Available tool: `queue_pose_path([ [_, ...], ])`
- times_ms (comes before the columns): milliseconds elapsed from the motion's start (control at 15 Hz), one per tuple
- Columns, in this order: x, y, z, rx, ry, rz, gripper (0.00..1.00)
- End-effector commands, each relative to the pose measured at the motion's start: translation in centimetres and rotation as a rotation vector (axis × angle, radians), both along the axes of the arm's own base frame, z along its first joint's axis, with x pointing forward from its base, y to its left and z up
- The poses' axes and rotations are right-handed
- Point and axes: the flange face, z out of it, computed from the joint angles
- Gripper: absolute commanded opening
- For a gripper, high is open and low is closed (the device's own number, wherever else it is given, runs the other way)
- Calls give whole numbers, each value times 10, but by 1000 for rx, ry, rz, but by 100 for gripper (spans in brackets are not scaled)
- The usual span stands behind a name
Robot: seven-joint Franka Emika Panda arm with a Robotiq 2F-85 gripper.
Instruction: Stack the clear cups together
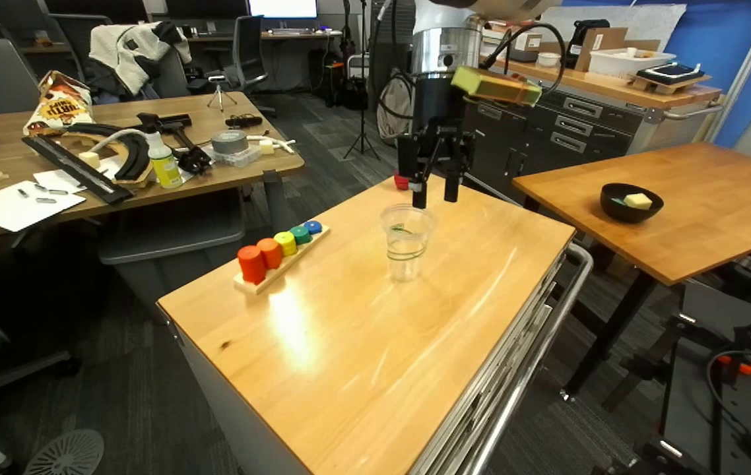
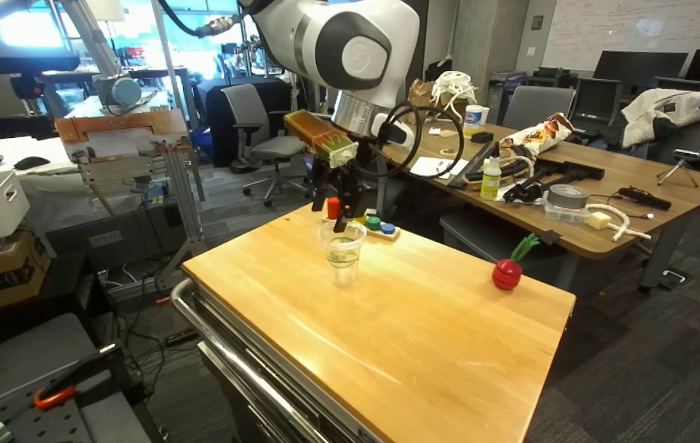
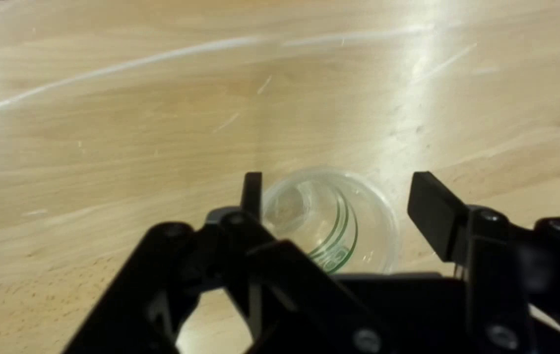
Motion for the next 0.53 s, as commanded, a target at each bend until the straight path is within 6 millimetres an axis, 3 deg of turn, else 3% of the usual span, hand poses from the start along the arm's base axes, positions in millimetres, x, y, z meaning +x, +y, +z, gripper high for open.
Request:
queue_pose_path([
  [0, -13, 8, 50, -7, 138, 121, 100],
  [267, -11, 19, 105, -65, 175, 197, 100],
  [333, -13, 10, 77, -36, 179, 153, 100],
  [467, -10, 16, 97, -50, 168, 173, 100],
])
